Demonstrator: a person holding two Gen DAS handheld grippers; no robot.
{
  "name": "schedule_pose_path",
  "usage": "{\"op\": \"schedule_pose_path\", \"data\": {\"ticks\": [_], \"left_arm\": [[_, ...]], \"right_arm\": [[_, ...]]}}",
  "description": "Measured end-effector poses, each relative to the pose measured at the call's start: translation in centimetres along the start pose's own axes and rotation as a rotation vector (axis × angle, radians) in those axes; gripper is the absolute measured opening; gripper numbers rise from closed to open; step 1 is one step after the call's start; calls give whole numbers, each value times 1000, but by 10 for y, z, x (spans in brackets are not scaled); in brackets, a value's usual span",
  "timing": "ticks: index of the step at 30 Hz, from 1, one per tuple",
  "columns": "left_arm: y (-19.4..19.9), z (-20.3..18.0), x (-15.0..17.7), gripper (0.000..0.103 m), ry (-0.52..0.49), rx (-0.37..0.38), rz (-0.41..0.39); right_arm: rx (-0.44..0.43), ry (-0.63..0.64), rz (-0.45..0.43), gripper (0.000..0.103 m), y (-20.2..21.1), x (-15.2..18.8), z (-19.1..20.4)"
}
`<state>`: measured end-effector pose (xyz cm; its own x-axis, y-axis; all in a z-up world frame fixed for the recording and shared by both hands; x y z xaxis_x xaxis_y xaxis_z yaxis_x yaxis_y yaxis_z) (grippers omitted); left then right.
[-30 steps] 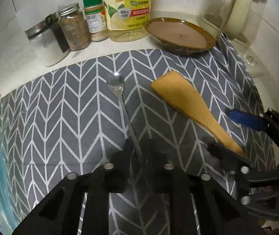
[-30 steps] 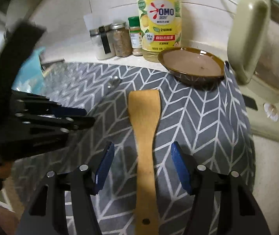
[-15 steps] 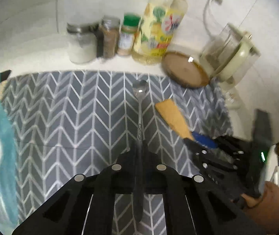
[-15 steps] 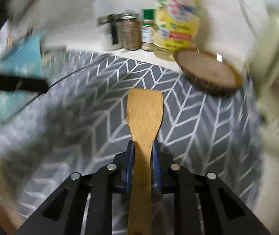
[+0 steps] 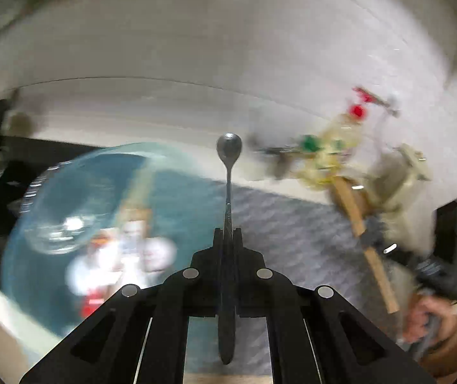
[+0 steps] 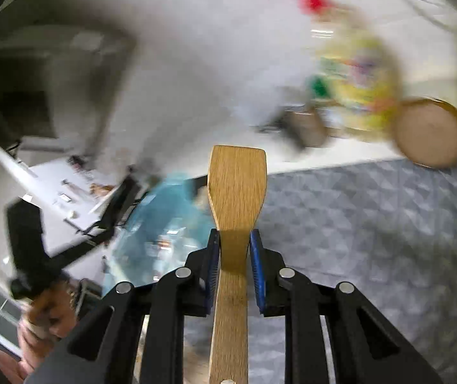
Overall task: Organize utensils
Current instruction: 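Carry the spoon and spatula into the blue basin and open both tools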
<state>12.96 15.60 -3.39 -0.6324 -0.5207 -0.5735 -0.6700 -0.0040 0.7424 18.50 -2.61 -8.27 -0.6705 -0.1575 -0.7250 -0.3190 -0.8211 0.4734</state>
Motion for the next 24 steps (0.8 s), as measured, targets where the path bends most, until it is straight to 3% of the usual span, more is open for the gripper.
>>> {"op": "schedule_pose_path", "data": {"ticks": [3, 6, 12, 16, 19, 21, 22, 24], "left_arm": [[0, 49, -8, 6, -1, -38, 32], [-10, 94, -17, 6, -30, -78, 69], [-45, 145, -12, 6, -86, -59, 203], [-55, 153, -4, 6, -105, -40, 247], [-60, 155, 3, 7, -111, -25, 269], [-61, 156, 7, 11, -113, -19, 274], [-59, 158, 8, 20, -115, -20, 274], [-49, 161, 6, 25, -128, -29, 248]], "right_arm": [[-39, 13, 12, 19, -46, -11, 62], [11, -6, 53, 19, -104, -5, 101], [248, -12, 217, 19, -183, 43, 121], [380, 27, 307, 20, -202, 64, 128], [428, 44, 369, 20, -211, 75, 126], [436, 37, 378, 21, -208, 79, 127], [433, 30, 368, 21, -202, 79, 129], [449, 44, 317, 21, -182, 72, 135]]}}
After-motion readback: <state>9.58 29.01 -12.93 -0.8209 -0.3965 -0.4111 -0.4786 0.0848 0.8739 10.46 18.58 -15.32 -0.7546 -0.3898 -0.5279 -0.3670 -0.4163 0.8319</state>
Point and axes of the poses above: each gripper's, at about its wrist camera, not at the fingertips, and y roughly against the way its jaws point, z to its left, x to its underside, the point moved 10 cm from there along -y, roughly the way its jaws point, and after that the axes turned 15 degrees about y, right-handed, at the moved point
